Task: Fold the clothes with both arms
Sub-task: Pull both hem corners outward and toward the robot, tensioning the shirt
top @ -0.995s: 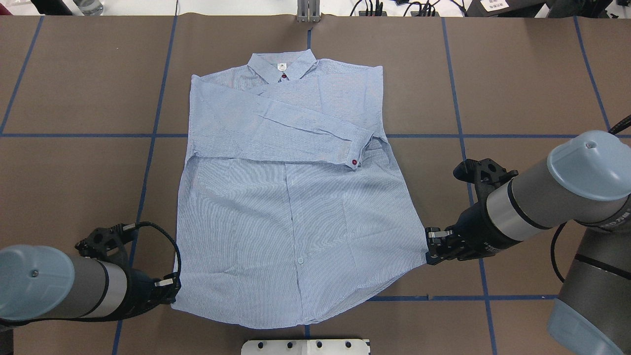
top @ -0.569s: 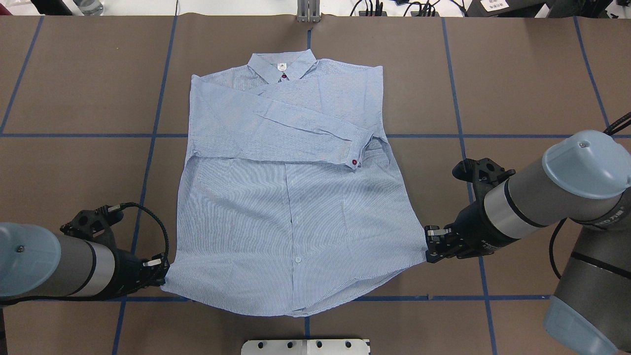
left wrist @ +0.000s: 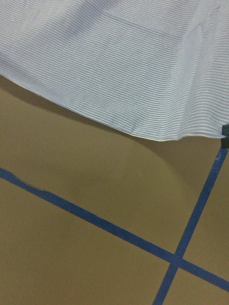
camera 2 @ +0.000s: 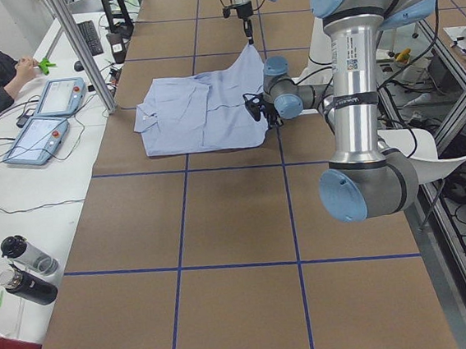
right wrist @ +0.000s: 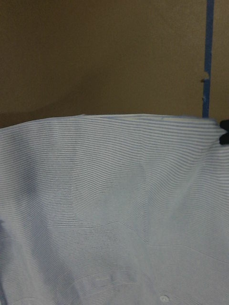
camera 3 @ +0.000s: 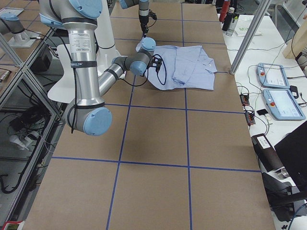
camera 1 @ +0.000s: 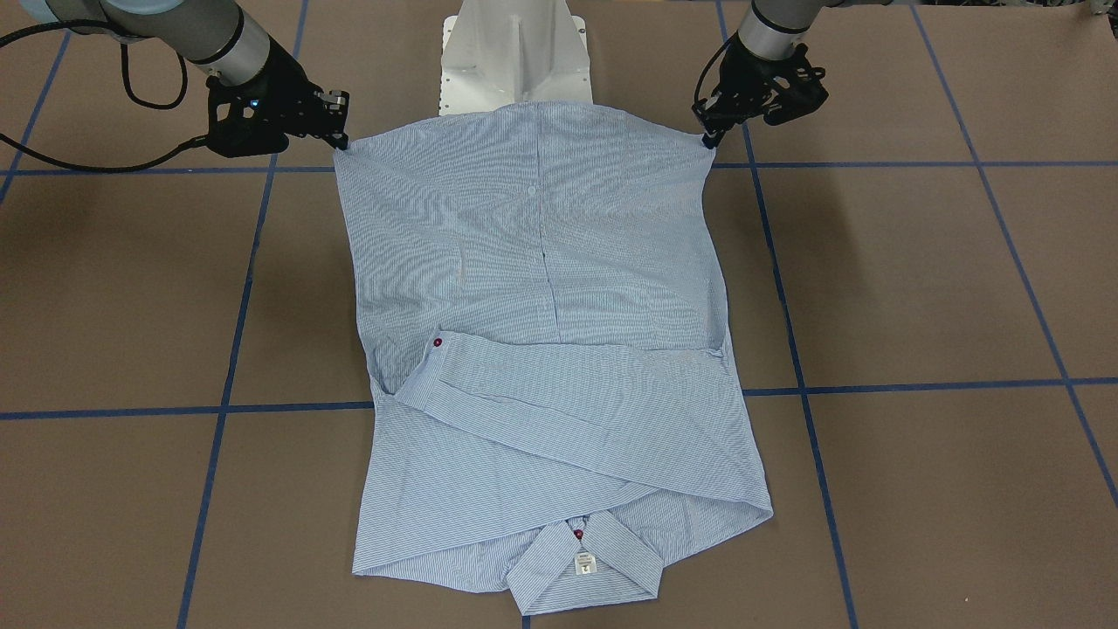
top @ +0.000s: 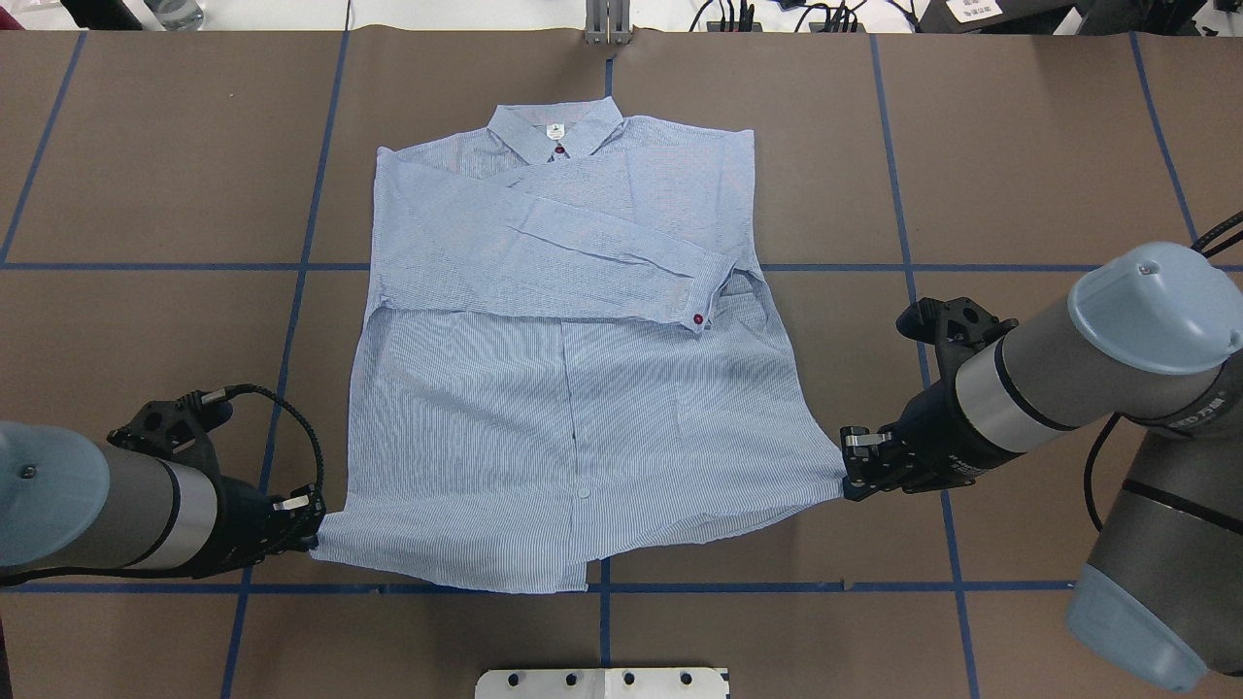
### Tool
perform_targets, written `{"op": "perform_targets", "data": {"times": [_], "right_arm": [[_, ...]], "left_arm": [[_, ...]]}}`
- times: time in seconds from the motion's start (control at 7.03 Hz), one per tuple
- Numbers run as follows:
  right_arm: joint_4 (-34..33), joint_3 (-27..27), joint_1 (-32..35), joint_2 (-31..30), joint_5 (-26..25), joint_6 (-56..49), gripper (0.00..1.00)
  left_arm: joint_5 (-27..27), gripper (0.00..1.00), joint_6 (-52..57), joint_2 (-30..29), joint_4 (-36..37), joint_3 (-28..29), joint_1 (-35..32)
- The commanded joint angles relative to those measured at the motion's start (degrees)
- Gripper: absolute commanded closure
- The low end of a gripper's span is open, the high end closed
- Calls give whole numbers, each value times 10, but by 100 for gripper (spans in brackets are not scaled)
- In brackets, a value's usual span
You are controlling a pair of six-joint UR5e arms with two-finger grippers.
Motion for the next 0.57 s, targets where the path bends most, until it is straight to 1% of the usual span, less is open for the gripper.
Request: {"op": "perform_targets", "data": {"times": [0.0, 0.43], "right_arm": [[0, -2, 5, 0, 1, -1, 100], [0, -5, 9, 0, 1, -1, 100]], "left_arm": [[-5, 100, -1, 0, 0, 0, 0], [-7, 100, -1, 0, 0, 1, -7]]}}
